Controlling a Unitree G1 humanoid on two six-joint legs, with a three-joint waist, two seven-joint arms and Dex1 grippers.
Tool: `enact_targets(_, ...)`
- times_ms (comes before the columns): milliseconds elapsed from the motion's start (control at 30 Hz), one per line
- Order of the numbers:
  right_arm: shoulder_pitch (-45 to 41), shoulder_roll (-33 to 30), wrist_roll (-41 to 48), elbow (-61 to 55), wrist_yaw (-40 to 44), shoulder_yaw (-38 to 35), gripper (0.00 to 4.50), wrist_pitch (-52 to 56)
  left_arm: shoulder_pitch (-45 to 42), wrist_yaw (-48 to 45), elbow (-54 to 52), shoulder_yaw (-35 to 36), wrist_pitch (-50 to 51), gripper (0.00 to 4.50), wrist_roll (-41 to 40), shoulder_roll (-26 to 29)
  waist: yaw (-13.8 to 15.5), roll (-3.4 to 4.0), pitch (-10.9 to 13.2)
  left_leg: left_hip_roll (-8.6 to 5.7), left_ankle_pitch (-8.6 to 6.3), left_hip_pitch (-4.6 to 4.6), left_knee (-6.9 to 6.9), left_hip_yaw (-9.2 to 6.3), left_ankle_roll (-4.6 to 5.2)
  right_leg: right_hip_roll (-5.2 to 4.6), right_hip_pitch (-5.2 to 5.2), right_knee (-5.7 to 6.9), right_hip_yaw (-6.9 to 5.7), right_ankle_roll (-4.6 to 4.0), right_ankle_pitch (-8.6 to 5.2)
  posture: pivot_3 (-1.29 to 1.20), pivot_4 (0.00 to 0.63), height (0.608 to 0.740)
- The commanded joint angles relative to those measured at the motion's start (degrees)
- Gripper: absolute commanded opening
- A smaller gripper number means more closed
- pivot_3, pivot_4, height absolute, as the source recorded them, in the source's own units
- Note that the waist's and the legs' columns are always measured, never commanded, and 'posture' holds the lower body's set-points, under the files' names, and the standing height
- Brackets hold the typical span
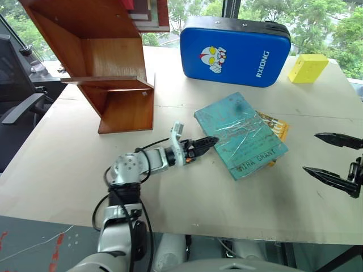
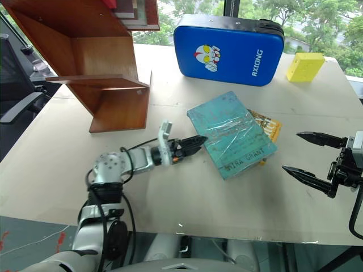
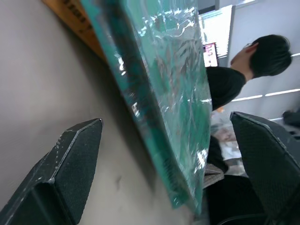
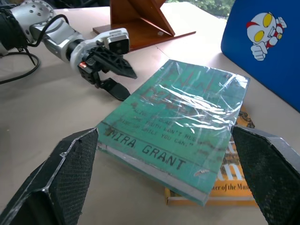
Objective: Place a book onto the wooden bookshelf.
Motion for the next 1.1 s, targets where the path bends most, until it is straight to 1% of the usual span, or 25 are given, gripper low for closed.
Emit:
enact_targets(33,0.68,0.56,0.81,-3.20,-1.61,-1.17,4.48,-0.45,-1.59,-1.72,4.11,-1.25,-3.10,4.50,2.00,-3.78,-0.09,0.01,-0.01,-0.01,0.00,0.01,0.00,-0.01,0.00,0.00,0.01,0.00,0.00,0.00,0.00,0.00,0.150,0.740)
enact_targets(67,0.96,0.55,0.85,-3.51,-1.72,-1.25,4.48,-0.42,-1.94,-1.89,5.10,-0.68,-3.55,4.50,2.03,-4.90,-0.12,0.01,-0.01,0.00,0.00,0.01,0.00,-0.01,0.00,0.00,0.01,0.00,0.01,0.00,0.00,0.00,0.150,0.740)
enact_targets(100,1.22,0.54,0.96,-3.86,-1.87,-1.44,4.50,-0.36,-1.76,-2.56,5.00,-0.66,-4.63,3.96,2.61,-5.47,-0.15,0.01,-0.01,0.00,0.00,0.01,0.01,-0.01,0.00,-0.01,0.01,0.00,0.01,0.00,0.00,0.00,0.150,0.740)
enact_targets(167,1.51,0.50,1.28,-4.26,-2.18,-1.77,4.50,-0.16,-1.42,-3.28,5.07,-0.24,-5.52,3.23,2.94,-6.26,-0.30,0.00,-0.01,0.01,0.00,0.01,0.01,-0.02,0.00,0.00,0.01,0.00,0.01,0.00,0.00,0.00,0.150,0.740)
enact_targets(200,1.70,0.46,0.86,-3.96,-2.08,-1.63,4.50,-0.44,-0.74,-3.83,4.84,-0.56,-6.08,2.71,3.31,-6.95,-0.30,0.00,-0.01,0.02,0.00,0.00,0.01,-0.02,0.00,0.01,0.00,0.00,0.02,-0.01,0.00,0.00,0.150,0.740)
enact_targets(267,1.85,0.47,0.39,-3.78,-2.15,-1.25,4.50,-0.84,0.14,-4.15,4.62,-0.18,-6.00,1.89,3.07,-7.98,-0.28,0.02,-0.02,0.03,0.00,0.01,-0.01,-0.04,0.00,0.02,0.00,0.01,0.01,-0.01,0.00,0.00,0.150,0.740)
enact_targets(367,1.30,0.72,0.46,-4.73,-3.30,-0.29,4.50,-0.66,1.32,-4.65,3.25,1.23,-5.35,0.42,2.14,-7.57,-0.21,0.02,-0.03,0.04,0.00,0.00,-0.01,-0.04,0.00,0.00,0.00,0.00,0.01,-0.01,0.00,0.00,0.150,0.740)
enact_targets(400,1.10,0.72,0.46,-4.79,-3.57,-0.02,4.50,-0.66,1.69,-4.88,2.69,1.49,-5.33,0.05,2.14,-7.36,-0.21,0.03,-0.04,0.03,0.00,0.01,-0.01,-0.04,0.00,-0.01,0.00,0.00,0.01,-0.02,0.00,0.00,0.150,0.740)
enact_targets(533,-0.05,0.81,-0.02,-4.48,-3.91,2.46,4.50,-1.07,6.62,-5.02,-5.25,6.88,-1.19,0.05,-4.87,-3.34,-1.17,0.05,-0.05,0.10,-0.01,0.06,-0.03,-0.04,-0.01,0.01,0.00,0.02,0.04,-0.06,-0.03,0.00,0.150,0.740)
enact_targets(600,-1.64,0.68,-0.27,-3.48,-4.13,3.93,4.50,-1.41,10.02,-3.55,-10.83,10.93,1.79,0.05,-11.88,-0.40,-1.58,0.06,-0.05,0.11,0.00,0.06,-0.07,-0.10,-0.01,0.03,-0.03,0.04,0.00,-0.05,-0.02,0.00,0.150,0.740)
enact_targets(667,-4.54,0.67,-0.45,-2.02,-4.34,6.28,4.50,-1.82,12.72,-0.61,-17.12,15.28,3.71,0.05,-21.70,4.61,-1.97,0.01,-0.02,0.17,0.00,0.06,-0.09,-0.10,-0.01,0.03,-0.07,0.06,0.02,-0.05,-0.01,0.00,0.150,0.740)
enact_targets(700,-6.49,0.78,-0.64,-1.07,-4.39,7.90,4.50,-2.02,12.68,0.00,-20.33,16.50,3.56,0.05,-23.62,7.92,-2.01,-0.06,0.02,0.20,0.00,0.02,-0.09,-0.12,-0.02,-0.02,-0.11,0.08,0.00,-0.06,-0.01,0.00,0.150,0.740)
enact_targets(733,-8.58,0.97,-0.96,0.32,-4.24,9.42,4.50,-2.36,11.96,0.40,-24.27,16.85,2.66,0.05,-22.82,11.70,-1.80,-0.14,0.08,0.19,0.00,0.02,-0.08,-0.14,-0.03,-0.03,-0.15,0.13,-0.02,-0.07,-0.02,0.00,0.150,0.740)
enact_targets(767,-10.44,1.18,-1.36,1.60,-4.09,10.76,4.50,-2.72,11.15,-1.14,-29.03,15.34,1.54,0.05,-19.32,16.57,-1.60,-0.15,0.09,0.18,0.03,-0.02,-0.06,-0.17,-0.07,-0.04,-0.17,0.15,-0.06,-0.16,-0.03,0.00,0.150,0.740)
enact_targets(800,-11.68,1.31,-1.66,2.53,-3.93,11.63,4.50,-3.02,10.73,-2.19,-32.28,14.05,0.61,0.05,-16.97,20.00,-1.12,-0.23,0.13,0.16,0.07,-0.02,-0.04,-0.20,-0.14,-0.06,-0.17,0.16,-0.10,-0.28,-0.09,0.00,0.150,0.740)
enact_targets(833,-13.37,1.55,-1.83,3.25,-3.94,12.92,4.50,-3.03,10.55,-8.14,-37.62,10.32,-2.28,0.05,-11.59,26.94,-0.71,-0.18,0.12,0.09,0.09,-0.05,-0.04,-0.25,-0.16,-0.09,-0.14,0.14,-0.15,-0.32,-0.11,0.00,0.150,0.740)
enact_targets(867,-15.53,1.86,-2.21,5.00,-3.43,14.29,4.50,-3.68,8.79,-14.80,-42.57,3.90,-12.06,0.05,0.42,35.80,-0.31,-0.34,0.18,0.05,0.09,-0.04,-0.04,-0.24,-0.17,-0.13,-0.12,0.11,-0.16,-0.32,-0.11,0.00,0.150,0.740)
enact_targets(933,-19.42,2.57,-3.23,8.16,-2.58,16.83,4.50,-4.95,3.49,-25.03,-46.30,-3.85,-28.29,0.05,16.74,47.23,0.20,-0.35,0.22,0.00,0.09,-0.07,-0.10,-0.18,-0.19,-0.15,-0.12,-0.07,-0.19,-0.39,-0.09,0.00,0.150,0.740)
enact_targets(967,-21.00,2.91,-3.71,9.48,-2.32,17.81,4.50,-5.51,0.80,-28.10,-45.78,-6.55,-36.13,0.05,23.41,50.48,0.37,-0.30,0.22,-0.06,0.09,-0.08,-0.12,-0.12,-0.21,-0.21,-0.13,-0.13,-0.17,-0.40,-0.09,0.00,0.150,0.740)
enact_targets(1000,-22.66,3.30,-4.13,10.26,-2.38,18.93,4.50,-5.69,-1.80,-30.88,-44.10,-7.96,-41.44,0.05,27.10,52.38,0.48,-0.20,0.19,-0.13,0.08,-0.07,-0.14,-0.04,-0.20,-0.33,-0.15,-0.15,-0.15,-0.40,-0.09,0.00,0.150,0.740)
enact_targets(1100,-26.25,4.28,-5.25,12.93,-1.70,21.28,4.50,-6.98,-8.59,-35.36,-39.45,-11.08,-56.14,0.05,38.09,55.02,0.28,-0.15,0.17,-0.20,0.12,-0.11,-0.35,0.19,-0.24,-0.46,-0.15,-0.40,0.01,-0.39,-0.09,0.00,0.150,0.740)
